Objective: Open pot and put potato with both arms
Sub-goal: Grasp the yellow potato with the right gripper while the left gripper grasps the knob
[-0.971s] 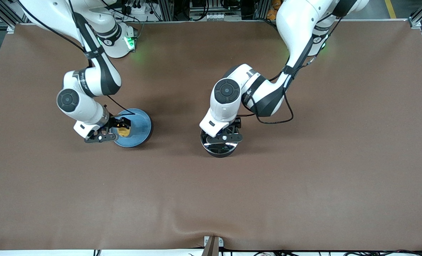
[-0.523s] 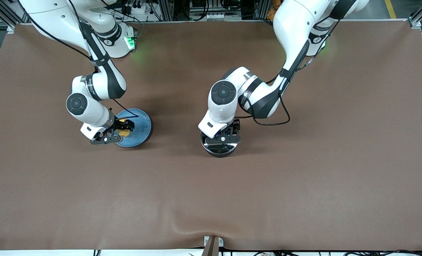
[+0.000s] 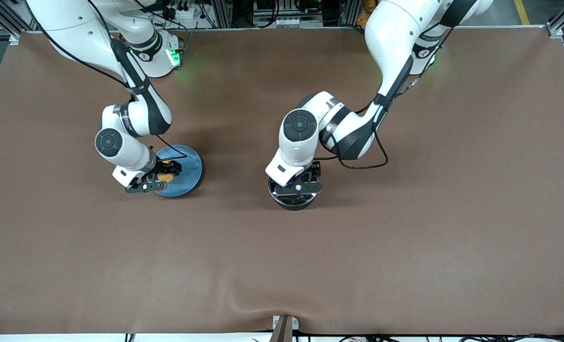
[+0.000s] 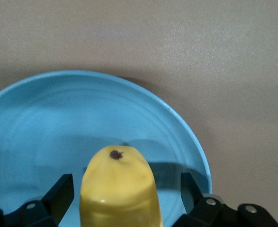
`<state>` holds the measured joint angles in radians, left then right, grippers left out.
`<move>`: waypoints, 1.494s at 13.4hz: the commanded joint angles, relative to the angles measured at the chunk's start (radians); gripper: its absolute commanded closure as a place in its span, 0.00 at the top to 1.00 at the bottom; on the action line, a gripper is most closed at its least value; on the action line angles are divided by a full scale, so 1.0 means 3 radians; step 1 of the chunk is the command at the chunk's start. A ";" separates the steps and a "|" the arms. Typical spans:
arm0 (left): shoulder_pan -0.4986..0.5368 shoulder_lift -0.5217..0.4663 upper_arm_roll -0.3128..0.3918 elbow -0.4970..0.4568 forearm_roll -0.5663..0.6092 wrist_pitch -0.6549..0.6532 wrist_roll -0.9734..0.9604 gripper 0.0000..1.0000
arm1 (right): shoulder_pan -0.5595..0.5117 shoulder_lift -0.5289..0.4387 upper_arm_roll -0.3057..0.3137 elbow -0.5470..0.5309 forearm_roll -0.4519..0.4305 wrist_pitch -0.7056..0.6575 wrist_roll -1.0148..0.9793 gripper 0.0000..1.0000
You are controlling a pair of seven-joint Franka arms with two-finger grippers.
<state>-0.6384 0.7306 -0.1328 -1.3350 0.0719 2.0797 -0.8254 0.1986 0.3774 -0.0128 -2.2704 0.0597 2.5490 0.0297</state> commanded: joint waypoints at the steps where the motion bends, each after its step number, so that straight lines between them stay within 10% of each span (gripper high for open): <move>1: -0.0035 0.0050 0.0018 0.0088 0.0108 0.0006 -0.0086 1.00 | -0.0023 -0.0031 0.0007 -0.0081 0.0046 0.0124 -0.0028 1.00; 3: -0.0030 0.0050 0.0018 0.0063 0.0113 0.0006 -0.0081 1.00 | -0.0018 -0.0031 0.0007 -0.0081 0.0046 0.0124 -0.0028 0.88; 5: -0.0030 0.0055 0.0018 0.0058 0.0113 0.0006 -0.0081 1.00 | -0.0002 -0.0031 0.0012 -0.0076 0.0041 0.0124 -0.0028 0.40; 8: -0.0025 0.0080 0.0018 0.0058 0.0113 0.0006 -0.0076 1.00 | 0.0008 -0.0036 0.0017 -0.0071 0.0046 0.0114 -0.0022 0.02; 13: -0.0020 0.0086 0.0018 0.0058 0.0113 0.0006 -0.0076 0.83 | -0.0023 -0.0413 0.0068 0.0056 0.0046 -0.0355 -0.0068 0.00; 16: -0.0009 0.0055 0.0018 0.0058 0.0113 -0.0029 -0.0086 0.02 | -0.0048 -0.0598 0.0053 0.0378 0.0046 -0.0958 -0.0109 0.00; 20: -0.0004 -0.0123 0.0018 0.0063 0.0113 -0.0167 -0.0086 0.00 | -0.0125 -0.0869 0.0048 0.1006 0.0046 -0.1944 -0.0109 0.00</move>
<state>-0.6379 0.7418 -0.1304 -1.3257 0.0741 2.0757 -0.8255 0.1825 0.1545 -0.0055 -2.0477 0.0601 2.0805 0.0165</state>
